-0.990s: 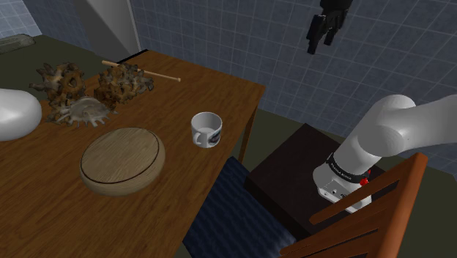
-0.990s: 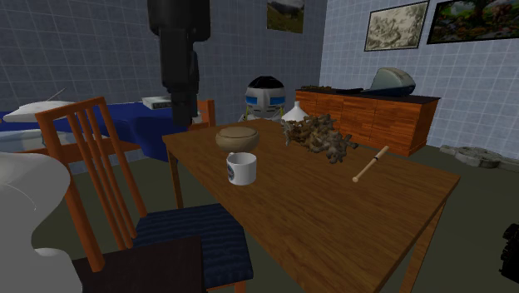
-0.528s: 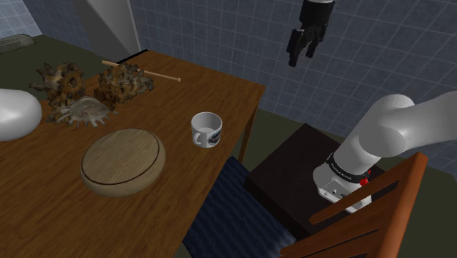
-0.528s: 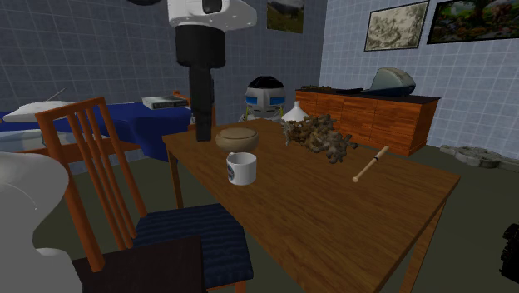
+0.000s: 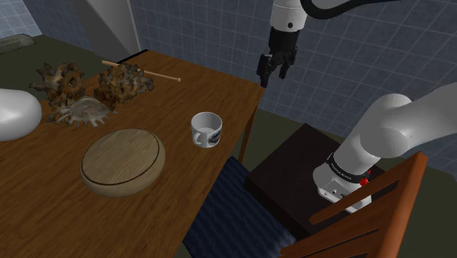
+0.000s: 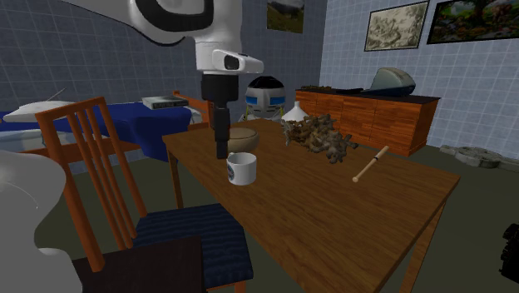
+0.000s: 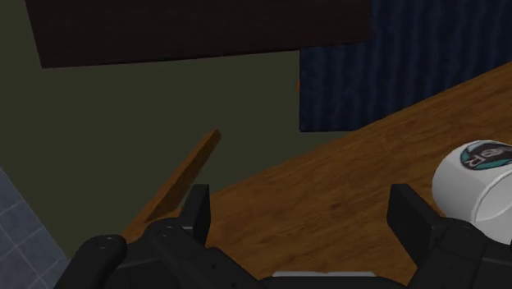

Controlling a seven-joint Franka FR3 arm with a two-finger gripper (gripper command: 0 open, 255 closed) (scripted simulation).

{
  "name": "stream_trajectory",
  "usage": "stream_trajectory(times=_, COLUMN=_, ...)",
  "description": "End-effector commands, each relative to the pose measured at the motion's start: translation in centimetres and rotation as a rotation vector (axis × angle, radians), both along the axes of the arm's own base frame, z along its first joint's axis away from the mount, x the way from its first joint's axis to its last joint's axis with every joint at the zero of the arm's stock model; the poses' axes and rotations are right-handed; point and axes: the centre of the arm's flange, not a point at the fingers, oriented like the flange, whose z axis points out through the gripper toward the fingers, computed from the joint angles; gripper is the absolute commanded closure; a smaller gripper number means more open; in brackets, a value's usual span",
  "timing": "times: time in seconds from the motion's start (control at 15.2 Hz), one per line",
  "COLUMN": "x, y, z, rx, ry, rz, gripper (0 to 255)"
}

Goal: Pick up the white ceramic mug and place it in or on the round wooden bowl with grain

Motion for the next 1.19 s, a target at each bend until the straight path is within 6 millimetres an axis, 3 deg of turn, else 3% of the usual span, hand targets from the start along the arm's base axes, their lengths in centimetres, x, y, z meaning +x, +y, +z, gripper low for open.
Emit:
stream_trajectory(times=0.0, x=1.3, y=1.7, z=-1.5, rx=0.013, ry=-0.002, rz=-0.002, gripper=0)
stream_trajectory(times=0.92, x=7.9, y=14.6, z=-11.2, rx=0.088, ry=-0.007, rz=-0.011, gripper=0)
stream_trajectory(times=1.12, x=7.8, y=14.7, z=-12.8, rx=0.088, ry=-0.007, rz=-0.011, gripper=0)
